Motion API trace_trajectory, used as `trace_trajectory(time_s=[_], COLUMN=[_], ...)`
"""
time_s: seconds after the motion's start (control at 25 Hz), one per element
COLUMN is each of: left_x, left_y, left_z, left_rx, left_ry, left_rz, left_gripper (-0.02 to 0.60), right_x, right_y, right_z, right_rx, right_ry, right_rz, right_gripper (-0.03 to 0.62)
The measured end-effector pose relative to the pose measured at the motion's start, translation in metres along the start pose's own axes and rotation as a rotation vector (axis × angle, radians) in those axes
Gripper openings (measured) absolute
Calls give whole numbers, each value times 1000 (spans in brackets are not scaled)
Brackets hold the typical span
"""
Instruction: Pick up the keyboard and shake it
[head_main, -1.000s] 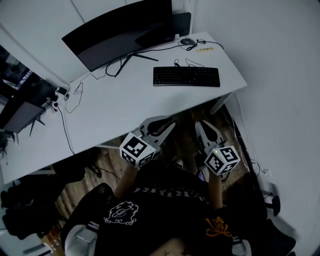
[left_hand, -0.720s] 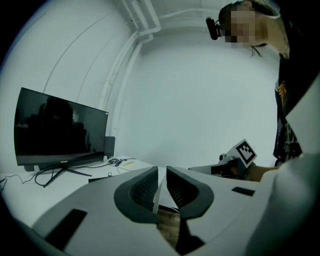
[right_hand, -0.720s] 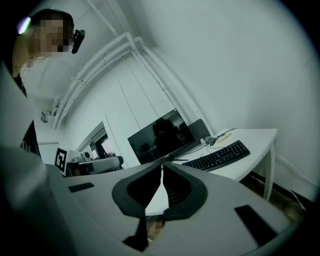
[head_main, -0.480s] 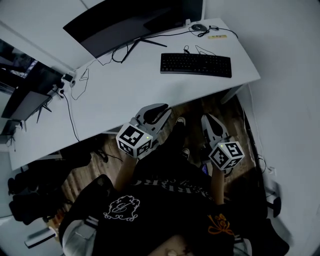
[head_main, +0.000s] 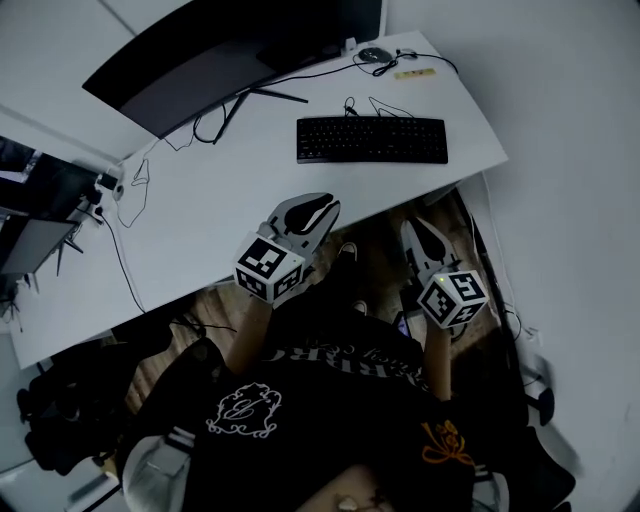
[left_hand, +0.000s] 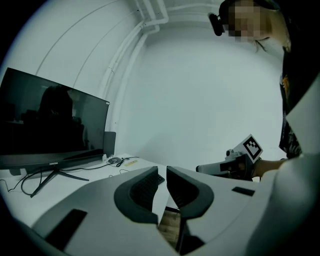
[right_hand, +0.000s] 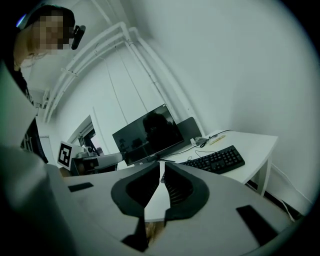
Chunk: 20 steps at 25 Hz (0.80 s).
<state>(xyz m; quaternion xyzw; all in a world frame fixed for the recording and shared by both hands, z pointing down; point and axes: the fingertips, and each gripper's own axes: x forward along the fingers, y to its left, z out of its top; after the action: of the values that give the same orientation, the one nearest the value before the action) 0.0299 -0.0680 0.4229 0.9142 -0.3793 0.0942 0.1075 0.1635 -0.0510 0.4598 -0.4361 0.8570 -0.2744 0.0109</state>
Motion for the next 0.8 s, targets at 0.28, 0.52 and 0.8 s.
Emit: trace_trajectory(time_s=[0.28, 0.52, 0.8], left_x=[37, 60, 89], left_y=[75, 131, 193], left_z=[-2, -22, -76], left_rx=[-40, -63, -61], left_ry=[14, 51, 175], left_rz=[33, 51, 35], left_gripper=[66, 66, 67], right_x=[68, 107, 123], right_y=[-48, -92, -169], right_z=[19, 23, 9], right_rx=[22, 64, 25], right_ry=[51, 79, 174], right_rz=[-36, -98, -231], right_gripper=[49, 69, 103])
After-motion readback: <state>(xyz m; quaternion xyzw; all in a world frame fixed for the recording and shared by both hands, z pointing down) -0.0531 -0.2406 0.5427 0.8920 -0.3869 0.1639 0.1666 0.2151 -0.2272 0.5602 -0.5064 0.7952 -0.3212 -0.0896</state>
